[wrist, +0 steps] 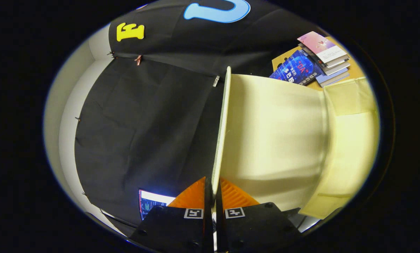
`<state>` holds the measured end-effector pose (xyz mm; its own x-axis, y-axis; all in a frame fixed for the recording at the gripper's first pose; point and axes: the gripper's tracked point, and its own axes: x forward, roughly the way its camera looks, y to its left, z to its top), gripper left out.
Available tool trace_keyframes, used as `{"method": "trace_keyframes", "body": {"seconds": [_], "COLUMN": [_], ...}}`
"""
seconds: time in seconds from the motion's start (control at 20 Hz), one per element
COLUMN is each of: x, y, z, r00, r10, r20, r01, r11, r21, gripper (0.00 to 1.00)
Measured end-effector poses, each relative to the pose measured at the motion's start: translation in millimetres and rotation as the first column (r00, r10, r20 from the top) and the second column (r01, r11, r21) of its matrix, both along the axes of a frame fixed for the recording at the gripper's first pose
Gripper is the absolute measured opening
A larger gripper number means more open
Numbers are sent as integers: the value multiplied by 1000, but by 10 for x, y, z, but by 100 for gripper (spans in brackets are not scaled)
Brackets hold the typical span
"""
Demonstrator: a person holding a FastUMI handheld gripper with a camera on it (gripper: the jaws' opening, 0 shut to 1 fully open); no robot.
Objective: Open the storage box then place both shoes into the box .Put the left shoe in first, then the right shoe, with the right side of both shoes facing outward in a uniform manner.
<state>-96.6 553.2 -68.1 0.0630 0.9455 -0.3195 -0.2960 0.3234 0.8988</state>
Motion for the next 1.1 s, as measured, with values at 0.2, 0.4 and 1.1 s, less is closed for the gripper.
{"method": "trace_keyframes", "body": {"seconds": [0.2,0.4,1.1], "x": [76,152,409], "y": [222,143,-1630], "z": [-280,-488,-178], "r00": [1000,998,900], "r10": [-19,-18,-69], "r20": [14,62,431], "r01": [19,25,176], "r11": [998,992,961], "r21": [-63,-124,-212], "gripper": [10,39,97]}}
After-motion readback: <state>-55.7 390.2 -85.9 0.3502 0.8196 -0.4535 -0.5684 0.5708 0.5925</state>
